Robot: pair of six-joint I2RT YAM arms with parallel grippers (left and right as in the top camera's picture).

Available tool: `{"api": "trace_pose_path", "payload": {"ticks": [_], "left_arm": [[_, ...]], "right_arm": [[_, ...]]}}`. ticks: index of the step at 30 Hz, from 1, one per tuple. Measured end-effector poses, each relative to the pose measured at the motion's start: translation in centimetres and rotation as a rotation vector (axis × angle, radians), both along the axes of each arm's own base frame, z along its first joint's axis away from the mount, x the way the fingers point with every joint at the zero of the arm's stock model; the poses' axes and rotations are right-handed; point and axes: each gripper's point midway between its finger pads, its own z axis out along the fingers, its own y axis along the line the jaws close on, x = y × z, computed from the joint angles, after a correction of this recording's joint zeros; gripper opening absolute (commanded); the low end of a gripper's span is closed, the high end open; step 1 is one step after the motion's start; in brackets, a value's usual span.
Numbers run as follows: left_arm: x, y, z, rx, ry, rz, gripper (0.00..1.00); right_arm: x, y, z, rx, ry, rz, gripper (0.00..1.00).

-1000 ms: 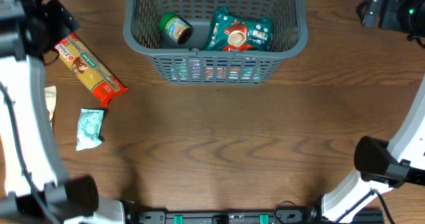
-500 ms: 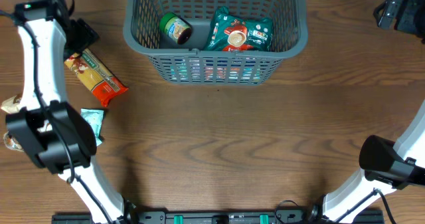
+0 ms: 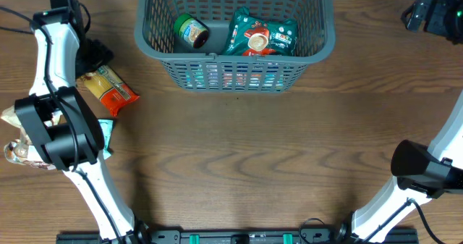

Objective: Pack container
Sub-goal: 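Move the left gripper to the spaghetti package and grasp it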

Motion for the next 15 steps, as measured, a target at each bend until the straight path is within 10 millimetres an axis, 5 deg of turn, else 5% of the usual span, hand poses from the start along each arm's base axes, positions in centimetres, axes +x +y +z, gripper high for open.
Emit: {"api": "trace_pose_path", "payload": {"ticks": [7, 15], "left_arm": [[0.3, 1.4, -3.4, -0.021, 0.025, -0.001, 0.99], [1.4, 1.6, -3.6, -0.01, -0.005, -0.069, 0.99]], "right_arm": [[-0.1, 0.0, -0.1, 0.001, 0.004, 0.0, 0.99], [-0.1, 0.0, -0.1, 0.003, 0.007, 0.0, 0.99]]}}
